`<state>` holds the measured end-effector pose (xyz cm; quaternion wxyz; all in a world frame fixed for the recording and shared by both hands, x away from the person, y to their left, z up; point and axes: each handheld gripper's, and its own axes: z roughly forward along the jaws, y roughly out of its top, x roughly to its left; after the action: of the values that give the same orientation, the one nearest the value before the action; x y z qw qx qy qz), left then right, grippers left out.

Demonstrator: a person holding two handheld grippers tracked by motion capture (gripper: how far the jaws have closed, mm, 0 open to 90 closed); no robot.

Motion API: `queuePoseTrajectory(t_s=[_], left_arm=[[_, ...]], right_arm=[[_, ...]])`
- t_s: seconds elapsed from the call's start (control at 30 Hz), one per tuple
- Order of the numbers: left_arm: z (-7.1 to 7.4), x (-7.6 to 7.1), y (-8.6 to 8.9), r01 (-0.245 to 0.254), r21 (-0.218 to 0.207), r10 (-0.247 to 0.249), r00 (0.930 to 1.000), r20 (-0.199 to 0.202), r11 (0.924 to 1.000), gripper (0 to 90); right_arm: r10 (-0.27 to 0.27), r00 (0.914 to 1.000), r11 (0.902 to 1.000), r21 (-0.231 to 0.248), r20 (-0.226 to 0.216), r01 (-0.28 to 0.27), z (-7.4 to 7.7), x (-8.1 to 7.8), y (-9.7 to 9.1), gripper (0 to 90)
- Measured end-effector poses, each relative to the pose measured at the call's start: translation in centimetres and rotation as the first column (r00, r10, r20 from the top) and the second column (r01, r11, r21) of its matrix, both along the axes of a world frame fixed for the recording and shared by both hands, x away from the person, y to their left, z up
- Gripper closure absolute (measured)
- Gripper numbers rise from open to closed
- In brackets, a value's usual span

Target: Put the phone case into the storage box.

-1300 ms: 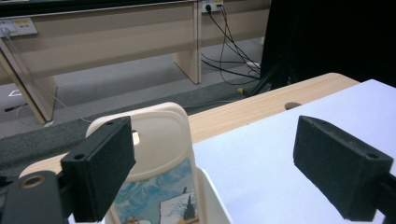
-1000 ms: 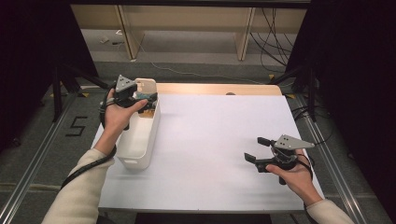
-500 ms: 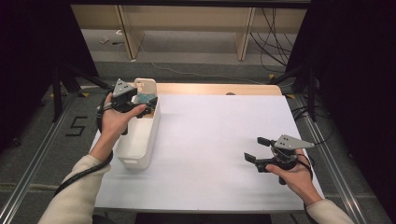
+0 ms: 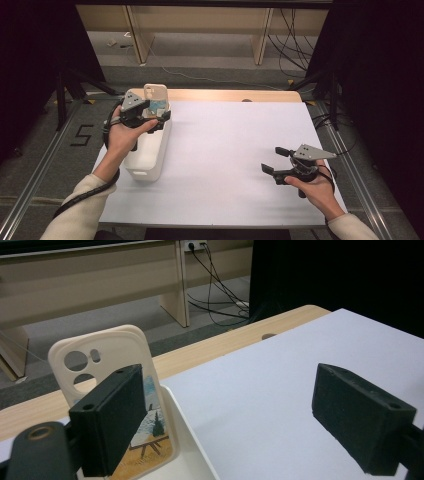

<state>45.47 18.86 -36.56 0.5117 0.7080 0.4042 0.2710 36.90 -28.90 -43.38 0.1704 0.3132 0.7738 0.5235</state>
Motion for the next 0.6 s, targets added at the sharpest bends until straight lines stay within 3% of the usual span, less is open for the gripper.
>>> queuePoseTrajectory(t_s=[0.6], left_arm=[[-0.5,-1.9,-0.9,0.043,-0.007,-0.043,0.9991,0.005,0.9991,13.7]], right_arm=[[0.003,1.0,1.0,0.001,0.002,-0.003,0.0,0.0,0.0,15.7]])
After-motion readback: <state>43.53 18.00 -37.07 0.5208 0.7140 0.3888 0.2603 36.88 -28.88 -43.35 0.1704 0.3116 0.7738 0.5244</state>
